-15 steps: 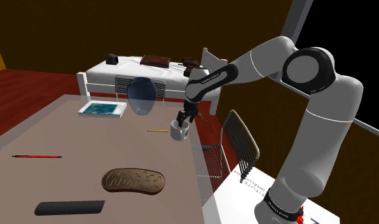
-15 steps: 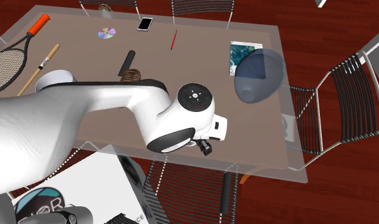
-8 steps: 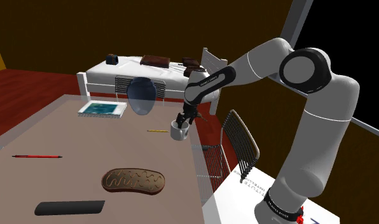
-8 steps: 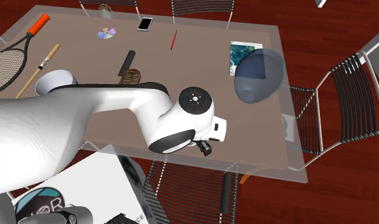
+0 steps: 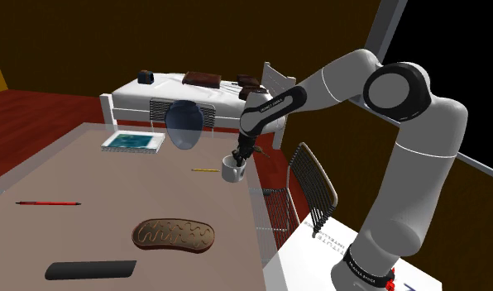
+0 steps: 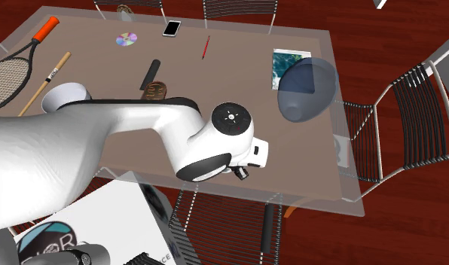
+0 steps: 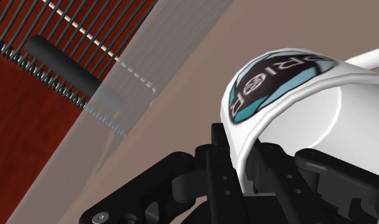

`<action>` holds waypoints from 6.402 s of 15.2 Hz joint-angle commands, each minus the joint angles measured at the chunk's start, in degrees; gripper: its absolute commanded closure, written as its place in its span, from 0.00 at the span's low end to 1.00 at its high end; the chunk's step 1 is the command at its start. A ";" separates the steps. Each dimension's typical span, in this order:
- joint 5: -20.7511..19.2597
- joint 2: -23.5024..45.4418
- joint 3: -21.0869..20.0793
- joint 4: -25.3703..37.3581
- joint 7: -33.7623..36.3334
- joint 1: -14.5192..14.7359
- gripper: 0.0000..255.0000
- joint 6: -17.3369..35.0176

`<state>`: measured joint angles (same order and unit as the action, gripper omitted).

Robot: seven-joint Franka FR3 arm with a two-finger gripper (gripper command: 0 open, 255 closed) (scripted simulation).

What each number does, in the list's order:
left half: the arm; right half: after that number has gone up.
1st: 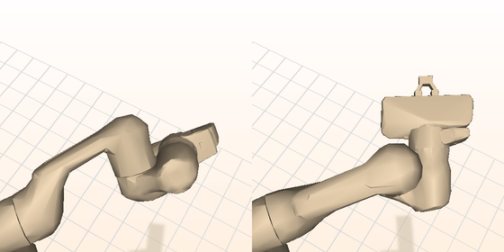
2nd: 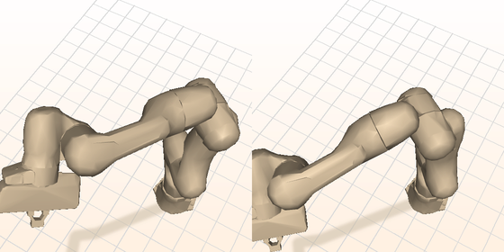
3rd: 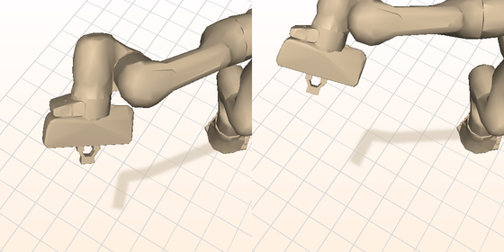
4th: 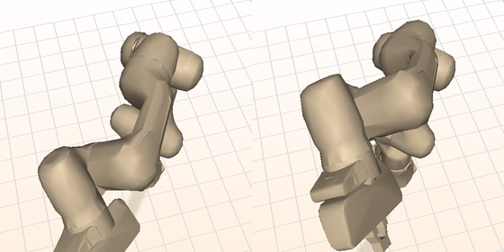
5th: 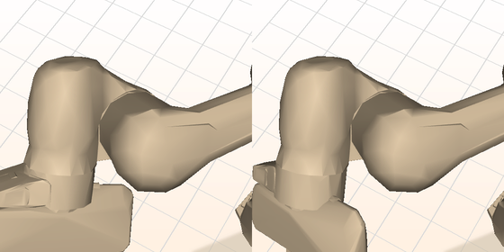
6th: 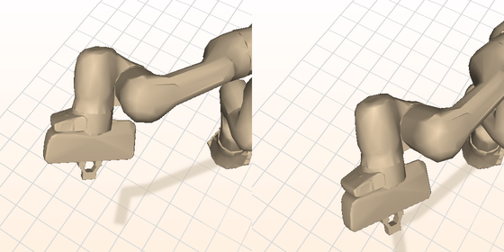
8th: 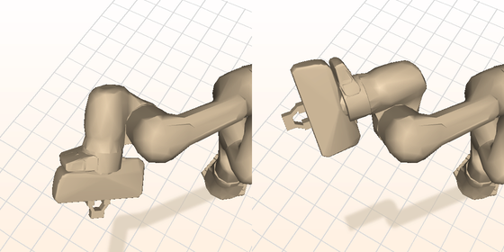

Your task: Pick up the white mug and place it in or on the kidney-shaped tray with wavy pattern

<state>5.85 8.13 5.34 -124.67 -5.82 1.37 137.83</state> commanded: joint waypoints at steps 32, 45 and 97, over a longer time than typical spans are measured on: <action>-2.86 -11.38 -2.42 4.99 7.66 2.63 1.00 -15.96; -3.60 -16.23 -12.69 0.13 26.26 10.62 1.00 -15.30; -6.29 -10.67 -23.68 2.53 46.70 18.68 0.00 -12.11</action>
<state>-0.46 -2.48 -18.34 -122.13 40.89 20.04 125.78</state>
